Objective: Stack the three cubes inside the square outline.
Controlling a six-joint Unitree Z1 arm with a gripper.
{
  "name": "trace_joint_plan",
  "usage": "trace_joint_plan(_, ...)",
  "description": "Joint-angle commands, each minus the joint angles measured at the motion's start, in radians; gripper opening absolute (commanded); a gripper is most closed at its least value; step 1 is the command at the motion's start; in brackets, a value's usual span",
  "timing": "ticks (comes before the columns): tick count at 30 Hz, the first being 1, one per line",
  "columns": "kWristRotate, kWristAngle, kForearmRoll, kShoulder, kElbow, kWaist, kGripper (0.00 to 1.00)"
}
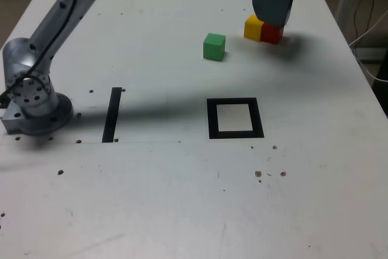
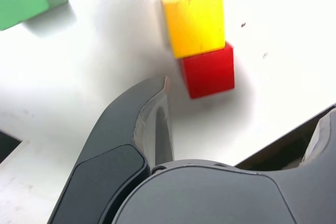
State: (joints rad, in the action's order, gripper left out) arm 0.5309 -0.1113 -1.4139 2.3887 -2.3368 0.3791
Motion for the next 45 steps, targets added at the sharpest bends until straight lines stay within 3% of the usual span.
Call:
trace_joint_plan(1,0.002,-0.005,0.003,0.006,-0.002,0.009,0.97)
trace_joint_plan(24,0.034,-0.003,0.033,0.031,0.036,0.018,0.97)
trace_joint_plan(38,0.034,0.011,0.067,0.072,0.023,0.032,0.97)
trace_joint_plan(45,0.034,0.029,0.092,0.086,0.026,0.037,0.92)
